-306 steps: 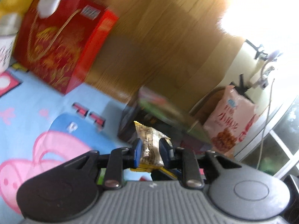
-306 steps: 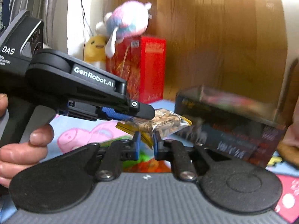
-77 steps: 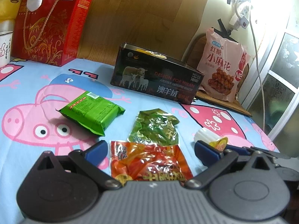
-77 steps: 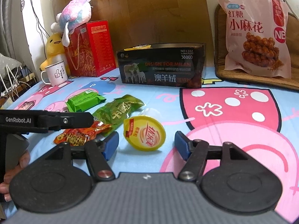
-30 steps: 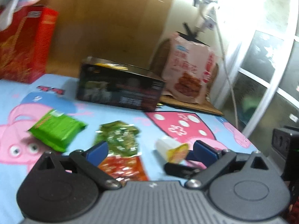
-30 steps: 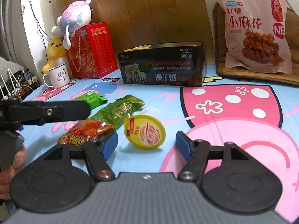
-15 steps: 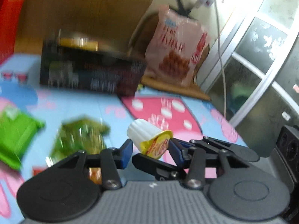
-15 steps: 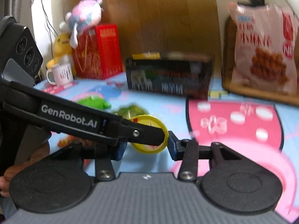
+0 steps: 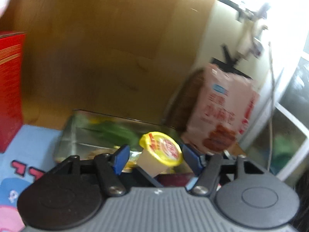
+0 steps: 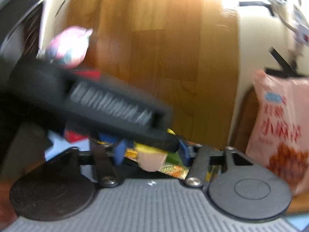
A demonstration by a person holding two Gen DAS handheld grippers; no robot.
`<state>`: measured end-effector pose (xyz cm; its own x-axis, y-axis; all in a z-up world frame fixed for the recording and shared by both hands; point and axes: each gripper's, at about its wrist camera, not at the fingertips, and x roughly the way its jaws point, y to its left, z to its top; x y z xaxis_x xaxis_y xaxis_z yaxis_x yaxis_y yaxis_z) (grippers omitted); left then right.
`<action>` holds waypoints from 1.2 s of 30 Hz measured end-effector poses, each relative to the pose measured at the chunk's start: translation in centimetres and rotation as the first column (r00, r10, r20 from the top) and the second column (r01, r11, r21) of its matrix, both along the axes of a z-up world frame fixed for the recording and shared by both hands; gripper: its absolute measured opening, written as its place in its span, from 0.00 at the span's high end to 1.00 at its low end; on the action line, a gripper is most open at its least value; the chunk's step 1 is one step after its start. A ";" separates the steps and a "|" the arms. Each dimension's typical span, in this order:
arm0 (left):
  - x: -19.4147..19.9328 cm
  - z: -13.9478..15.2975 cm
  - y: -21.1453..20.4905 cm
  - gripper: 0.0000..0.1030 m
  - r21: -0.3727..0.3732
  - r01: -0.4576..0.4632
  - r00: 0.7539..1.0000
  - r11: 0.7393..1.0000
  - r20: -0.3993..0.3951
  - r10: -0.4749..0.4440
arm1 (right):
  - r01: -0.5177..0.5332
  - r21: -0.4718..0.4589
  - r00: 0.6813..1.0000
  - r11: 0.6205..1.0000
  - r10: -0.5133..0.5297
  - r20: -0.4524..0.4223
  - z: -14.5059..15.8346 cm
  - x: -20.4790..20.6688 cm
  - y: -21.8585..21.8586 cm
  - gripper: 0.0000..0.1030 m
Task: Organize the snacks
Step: 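Carry the jelly cup into the black tin box and open the left tool, then grasp the green square snack pack with the left tool and lift it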
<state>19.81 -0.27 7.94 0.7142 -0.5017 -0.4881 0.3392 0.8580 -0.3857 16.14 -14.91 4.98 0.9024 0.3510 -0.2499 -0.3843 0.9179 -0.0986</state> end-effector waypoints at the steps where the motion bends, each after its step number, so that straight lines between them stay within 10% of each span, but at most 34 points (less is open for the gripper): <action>1: -0.7 0.4 1.2 0.39 -0.028 0.003 1.000 1.000 0.018 -0.002 | 0.012 -0.036 1.000 0.999 -0.012 0.001 -0.2 -0.2 0.5 0.38; 5: -4.3 1.0 6.2 0.35 -0.064 -0.046 0.996 0.997 0.068 0.050 | -0.032 0.003 0.998 0.999 0.032 0.045 -0.5 -4.4 0.0 0.34; 10: -7.7 -2.1 11.7 0.35 -0.111 -0.186 0.982 0.976 -0.063 0.180 | -0.132 0.145 0.969 0.981 0.159 -0.191 -1.7 -6.1 -0.4 0.35; 25: -11.2 -8.1 15.1 0.38 -0.157 -0.351 0.910 0.923 -0.288 0.297 | -0.080 0.420 0.707 0.904 0.348 -0.615 -4.3 -0.8 3.2 0.54; 28: -11.6 -8.6 14.7 0.58 -0.164 -0.330 0.919 0.929 -0.282 0.277 | -0.085 0.454 0.697 0.887 0.378 -0.610 -4.5 -1.3 3.6 0.54; 36: -11.3 -8.4 14.0 0.62 -0.192 -0.324 0.917 0.926 -0.304 0.258 | -0.106 0.417 0.706 0.903 0.363 -0.607 -3.5 -3.1 4.5 0.72</action>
<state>8.50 13.75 -0.47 0.7047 -0.4144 -0.5760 -0.0567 0.7762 -0.6279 13.05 -10.36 1.45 0.4256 0.7023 -0.5707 -0.4376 0.7117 0.5496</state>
